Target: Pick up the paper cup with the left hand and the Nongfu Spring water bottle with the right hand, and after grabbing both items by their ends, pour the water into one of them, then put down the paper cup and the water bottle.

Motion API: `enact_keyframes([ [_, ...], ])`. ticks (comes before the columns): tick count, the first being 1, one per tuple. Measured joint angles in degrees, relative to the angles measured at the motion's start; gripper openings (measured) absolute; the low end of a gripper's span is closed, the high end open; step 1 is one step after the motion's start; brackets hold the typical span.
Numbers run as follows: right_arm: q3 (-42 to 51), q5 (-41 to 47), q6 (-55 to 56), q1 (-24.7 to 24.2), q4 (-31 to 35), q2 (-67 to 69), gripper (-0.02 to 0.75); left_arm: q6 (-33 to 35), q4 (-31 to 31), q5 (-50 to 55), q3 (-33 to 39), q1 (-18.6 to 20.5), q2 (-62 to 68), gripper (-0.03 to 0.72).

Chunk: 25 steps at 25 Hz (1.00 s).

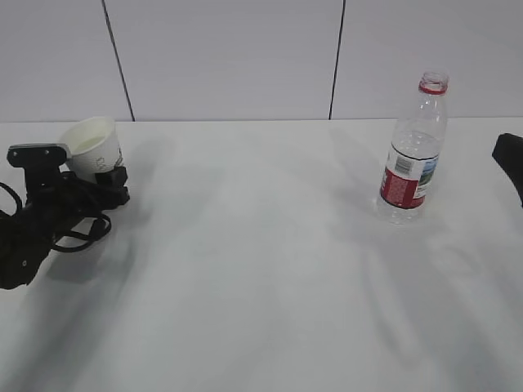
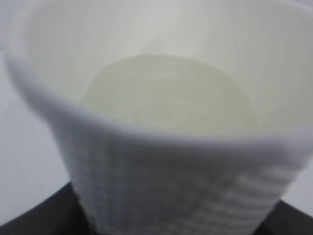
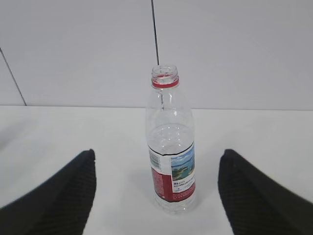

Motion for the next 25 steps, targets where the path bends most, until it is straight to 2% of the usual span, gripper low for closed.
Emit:
enact_keyframes([
  [6, 0.0, 0.0, 0.1, 0.0, 0.0, 0.0, 0.585, 0.1, 0.7, -1.2, -0.1, 0.1, 0.5, 0.468],
  [8, 0.0, 0.0, 0.1, 0.0, 0.0, 0.0, 0.585, 0.1, 0.7, -1.2, -0.1, 0.1, 0.5, 0.503],
  [11, 0.0, 0.1, 0.1, 0.0, 0.0, 0.0, 0.585, 0.1, 0.8, -1.2, -0.1, 0.1, 0.6, 0.605],
  [14, 0.0, 0.1, 0.1, 0.0, 0.0, 0.0, 0.585, 0.1, 1.1, -1.6, -0.2, 0.1, 0.6, 0.657],
  [25, 0.0, 0.2, 1.2, 0.0, 0.0, 0.0, 0.586, 0.1, 2.2, -1.3, -0.2, 0.1, 0.6, 0.673],
])
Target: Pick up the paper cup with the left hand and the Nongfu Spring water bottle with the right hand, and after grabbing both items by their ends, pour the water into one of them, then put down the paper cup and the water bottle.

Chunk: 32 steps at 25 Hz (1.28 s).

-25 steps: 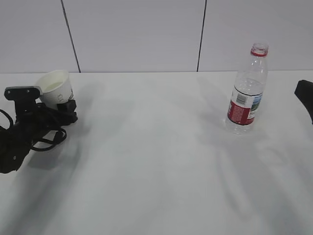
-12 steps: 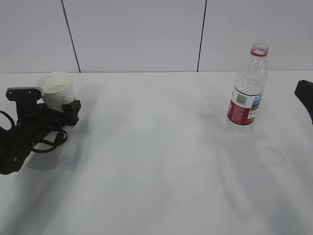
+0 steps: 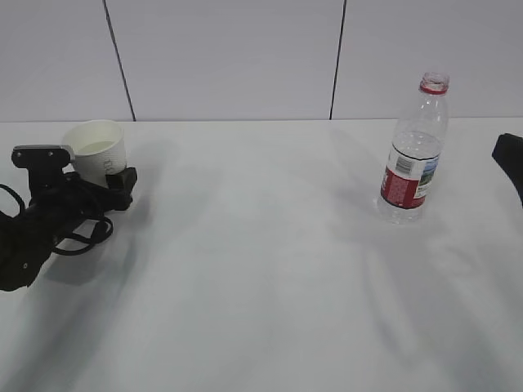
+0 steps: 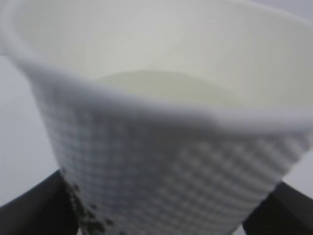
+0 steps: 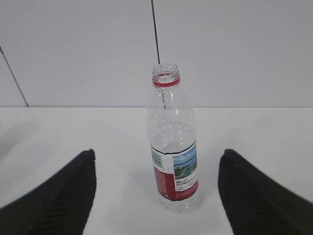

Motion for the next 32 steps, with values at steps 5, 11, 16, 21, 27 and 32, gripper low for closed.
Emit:
enact_keyframes([
  [5, 0.0, 0.1, 0.0, 0.0, 0.0, 0.0, 0.585, 0.0, 0.3, -0.8, 2.5, 0.0, 0.0, 0.673],
  [11, 0.0, 0.5, 0.1, 0.0, 0.0, 0.0, 0.585, 0.1, 0.5, -1.5, 9.2, 0.0, -1.7, 0.666],
  [16, 0.0, 0.6, 0.1, 0.0, 0.0, 0.0, 0.586, 0.1, 0.5, -1.4, 13.8, 0.0, -5.6, 0.658],
  [21, 0.0, 0.7, 0.1, 0.0, 0.0, 0.0, 0.586, 0.1, 0.5, -1.4, 17.5, 0.0, -11.6, 0.648],
  [27, 0.0, 0.8, 0.1, 0.0, 0.0, 0.0, 0.585, 0.1, 0.7, -1.4, 21.5, 0.0, -18.2, 0.638],
  [32, 0.0, 0.8, 0.1, 0.0, 0.0, 0.0, 0.585, 0.1, 1.8, -1.4, 25.2, 0.0, -22.8, 0.633],
])
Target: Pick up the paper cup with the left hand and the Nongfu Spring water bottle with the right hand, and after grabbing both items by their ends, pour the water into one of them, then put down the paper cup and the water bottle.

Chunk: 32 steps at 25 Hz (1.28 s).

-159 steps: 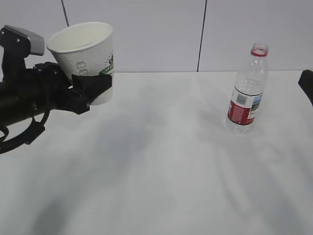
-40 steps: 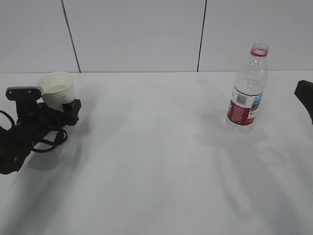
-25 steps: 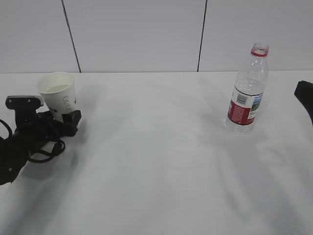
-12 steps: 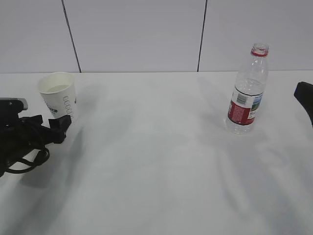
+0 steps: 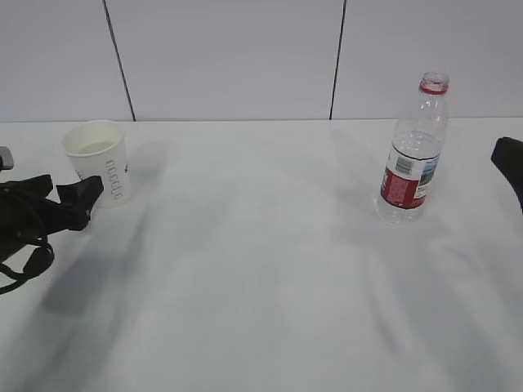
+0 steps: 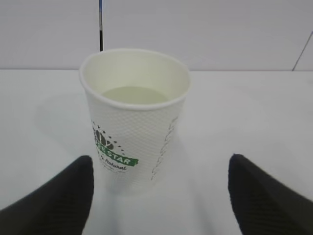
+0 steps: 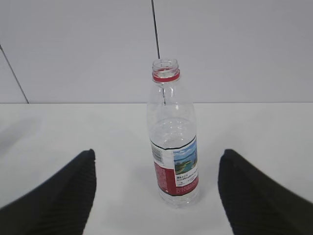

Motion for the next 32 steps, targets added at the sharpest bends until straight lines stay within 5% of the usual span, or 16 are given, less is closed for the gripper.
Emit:
enact_keyframes([
  [15, 0.0, 0.0, -0.7, 0.0, -7.7, 0.0, 0.586, 0.0, 0.6, 0.3, 9.1, 0.0, -17.2, 0.615],
  [32, 0.0, 3.0, -0.7, 0.0, -8.2, -0.4, 0.586, 0.0, 0.9, 23.5, 9.6, 0.0, -41.5, 0.596],
])
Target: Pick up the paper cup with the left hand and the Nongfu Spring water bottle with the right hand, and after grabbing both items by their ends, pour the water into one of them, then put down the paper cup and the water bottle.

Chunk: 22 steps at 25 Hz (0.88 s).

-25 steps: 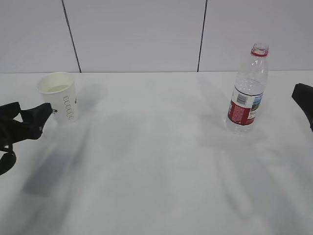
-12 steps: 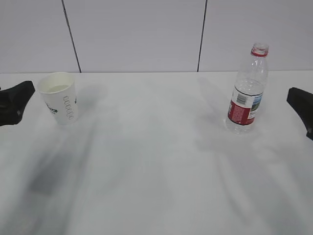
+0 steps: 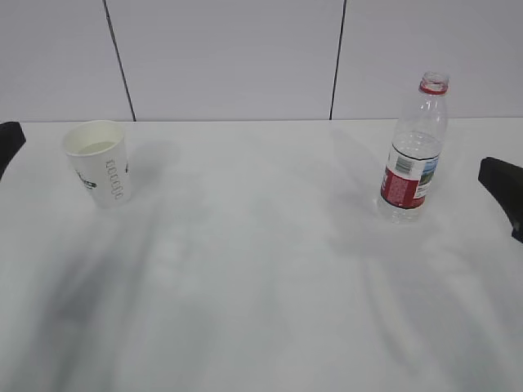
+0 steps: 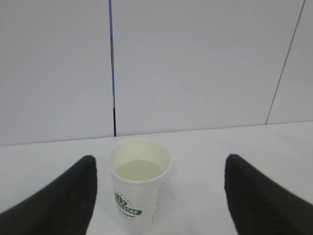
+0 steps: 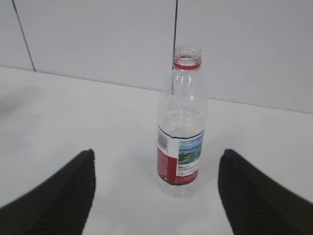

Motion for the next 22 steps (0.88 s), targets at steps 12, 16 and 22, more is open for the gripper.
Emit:
enact_keyframes([
  [12, 0.0, 5.5, 0.9, 0.0, 0.0, -9.7, 0.585, 0.0, 0.0, 12.8, 0.1, 0.0, -19.0, 0.592],
  [16, 0.0, 9.7, 1.0, 0.0, 0.0, -11.8, 0.585, 0.0, 0.0, 18.3, 0.1, 0.0, -24.9, 0.592],
  [22, 0.1, 12.4, 1.0, 0.0, 0.0, -14.9, 0.586, 0.0, 0.0, 24.8, 0.4, 0.0, -30.8, 0.591],
])
